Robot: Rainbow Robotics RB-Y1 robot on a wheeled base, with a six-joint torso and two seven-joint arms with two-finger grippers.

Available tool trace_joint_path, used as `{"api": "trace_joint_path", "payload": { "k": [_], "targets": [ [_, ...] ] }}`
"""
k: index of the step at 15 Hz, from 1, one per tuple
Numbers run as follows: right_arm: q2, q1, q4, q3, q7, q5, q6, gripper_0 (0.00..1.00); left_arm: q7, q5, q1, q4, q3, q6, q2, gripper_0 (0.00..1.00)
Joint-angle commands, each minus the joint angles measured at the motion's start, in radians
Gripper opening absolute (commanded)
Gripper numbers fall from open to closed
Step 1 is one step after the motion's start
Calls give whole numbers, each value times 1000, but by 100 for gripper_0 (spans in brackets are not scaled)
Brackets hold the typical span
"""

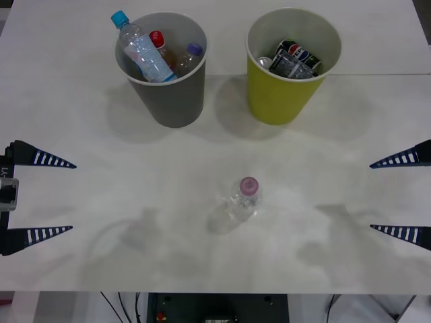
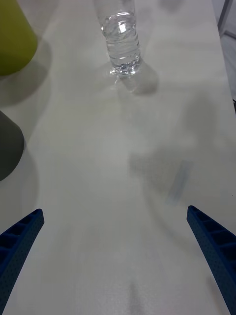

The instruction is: Put the can into the green bin and the plastic bottle into the gray bin

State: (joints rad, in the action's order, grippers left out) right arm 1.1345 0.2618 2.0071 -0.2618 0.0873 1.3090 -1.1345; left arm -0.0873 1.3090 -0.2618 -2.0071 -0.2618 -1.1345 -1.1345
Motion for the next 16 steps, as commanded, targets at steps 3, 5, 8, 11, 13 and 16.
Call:
{"api": "trace_joint_path", "payload": {
  "k": [3, 5, 8, 11, 13, 16],
  "targets": [
    [-36, 5, -1, 13, -3, -7, -1, 100, 0, 0, 0, 0, 0, 0, 0, 100],
    [-41, 1, 9, 7, -8, -14, 5, 100, 0, 0, 0, 0, 0, 0, 0, 100],
    [-71, -10, 7, 12, -34, -8, 12, 100, 0, 0, 0, 0, 0, 0, 0, 100],
    [-136, -42, 4, 46, -66, 12, 12, 100, 0, 0, 0, 0, 0, 0, 0, 100],
    [-185, -67, -27, 79, -121, 7, 12, 100, 0, 0, 0, 0, 0, 0, 0, 100],
    [-285, -111, -117, 92, -221, 4, -45, 100, 0, 0, 0, 0, 0, 0, 0, 100]
  ]
}}
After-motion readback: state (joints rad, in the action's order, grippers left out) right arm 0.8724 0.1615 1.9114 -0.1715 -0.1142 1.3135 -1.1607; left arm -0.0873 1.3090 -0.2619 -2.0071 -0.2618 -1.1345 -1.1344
